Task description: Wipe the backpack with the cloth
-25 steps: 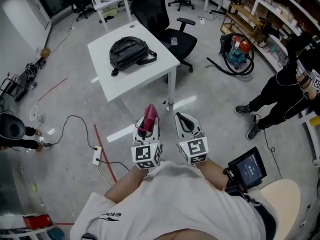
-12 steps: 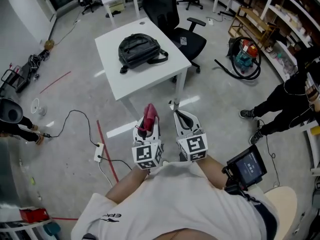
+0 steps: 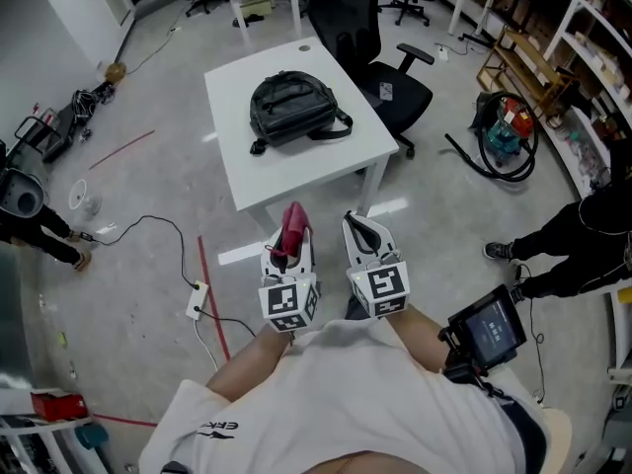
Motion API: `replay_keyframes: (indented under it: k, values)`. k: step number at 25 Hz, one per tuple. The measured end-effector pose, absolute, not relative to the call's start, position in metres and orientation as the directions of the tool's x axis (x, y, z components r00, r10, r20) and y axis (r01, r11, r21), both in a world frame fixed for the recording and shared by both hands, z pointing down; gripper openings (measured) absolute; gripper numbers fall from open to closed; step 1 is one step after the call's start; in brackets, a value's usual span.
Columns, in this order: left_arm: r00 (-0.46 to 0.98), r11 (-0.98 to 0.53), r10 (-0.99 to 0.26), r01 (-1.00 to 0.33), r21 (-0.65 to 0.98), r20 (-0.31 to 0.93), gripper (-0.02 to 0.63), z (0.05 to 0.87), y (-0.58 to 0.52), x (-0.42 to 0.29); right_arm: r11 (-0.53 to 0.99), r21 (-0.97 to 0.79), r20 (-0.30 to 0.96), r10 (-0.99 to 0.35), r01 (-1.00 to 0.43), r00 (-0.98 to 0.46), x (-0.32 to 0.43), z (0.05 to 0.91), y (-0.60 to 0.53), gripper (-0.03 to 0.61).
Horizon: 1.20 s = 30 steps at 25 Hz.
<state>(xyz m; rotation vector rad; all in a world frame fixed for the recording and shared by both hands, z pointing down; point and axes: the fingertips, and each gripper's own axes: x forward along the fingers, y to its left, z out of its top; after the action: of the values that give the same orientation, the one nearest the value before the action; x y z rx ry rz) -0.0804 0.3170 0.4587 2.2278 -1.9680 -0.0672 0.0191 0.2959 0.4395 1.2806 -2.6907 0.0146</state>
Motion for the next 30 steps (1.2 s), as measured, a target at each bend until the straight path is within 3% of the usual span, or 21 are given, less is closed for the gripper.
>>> replay_keyframes:
  k: [11,30]
  values:
    - [0.058,-0.046,-0.994,-0.99,0.134,0.091,0.146,0.451,0.209,-0.076,0.699,0.03,0.147,-0.71,-0.714,-0.689,0.018,0.435,0.182,0.003]
    - [-0.079,0.098,-0.985,-0.988,0.118,0.156,0.146,0.461,0.12,-0.085,0.785,-0.024,0.188,-0.605,-0.62,-0.774,0.014,0.45,0.08,0.003]
